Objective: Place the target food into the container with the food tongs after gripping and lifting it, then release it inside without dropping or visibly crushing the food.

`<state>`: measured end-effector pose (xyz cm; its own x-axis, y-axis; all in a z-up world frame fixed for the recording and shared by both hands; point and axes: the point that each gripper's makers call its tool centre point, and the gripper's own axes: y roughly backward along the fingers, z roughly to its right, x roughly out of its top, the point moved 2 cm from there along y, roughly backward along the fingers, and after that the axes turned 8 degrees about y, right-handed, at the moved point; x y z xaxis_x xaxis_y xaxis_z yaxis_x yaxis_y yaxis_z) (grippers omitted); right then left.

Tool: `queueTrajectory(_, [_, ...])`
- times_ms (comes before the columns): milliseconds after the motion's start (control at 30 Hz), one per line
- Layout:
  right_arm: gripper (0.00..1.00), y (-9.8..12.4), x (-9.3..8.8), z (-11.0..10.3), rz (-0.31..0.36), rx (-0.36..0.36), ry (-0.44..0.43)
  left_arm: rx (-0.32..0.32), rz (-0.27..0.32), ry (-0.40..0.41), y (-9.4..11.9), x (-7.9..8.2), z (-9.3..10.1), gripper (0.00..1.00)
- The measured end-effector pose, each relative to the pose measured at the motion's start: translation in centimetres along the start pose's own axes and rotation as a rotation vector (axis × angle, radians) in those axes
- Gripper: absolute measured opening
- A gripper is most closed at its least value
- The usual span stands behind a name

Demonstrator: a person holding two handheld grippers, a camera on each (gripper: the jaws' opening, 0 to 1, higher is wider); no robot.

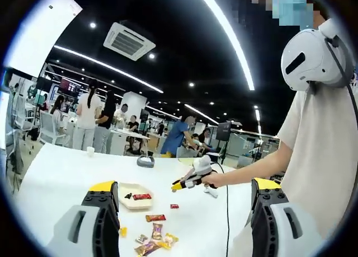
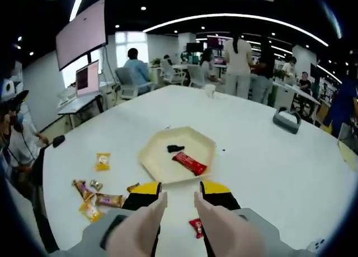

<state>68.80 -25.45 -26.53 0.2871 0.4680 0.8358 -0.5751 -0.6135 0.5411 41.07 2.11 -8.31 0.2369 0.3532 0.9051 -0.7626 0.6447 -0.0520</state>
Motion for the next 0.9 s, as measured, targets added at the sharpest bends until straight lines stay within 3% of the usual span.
queueTrajectory(100, [0.26, 0.6, -0.8, 0.4, 0.001, 0.013, 0.025, 0.007, 0.035, 0.011, -1.1, 0.3, 0.7, 0.97])
queueTrajectory(233, [0.26, 0.4, -2.1, 0.8, -0.014, 0.032, 0.036, 0.02, -0.008, 0.018, -1.7, -0.2, 1.2, 0.95])
queueTrajectory(333, [0.26, 0.2, -2.6, 0.7, -0.012, 0.047, 0.028, 0.024, -0.005, 0.006, -1.6, 0.2, 1.3, 0.96])
queueTrajectory(433, [0.26, 0.0, -3.0, 0.5, -0.007, 0.055, 0.042, 0.03, 0.031, 0.044, -1.4, 1.4, 0.5, 0.97])
queueTrajectory(567, [0.26, -0.6, -3.6, 0.2, -0.012, 0.078, 0.09, 0.079, 0.05, -0.017, -0.9, 2.6, 0.3, 0.97])
queueTrajectory(900, [0.27, -0.7, -4.3, 0.9, 0.033, 0.093, 0.051, 0.123, 0.074, -0.029, -0.4, 2.2, 1.3, 0.97])
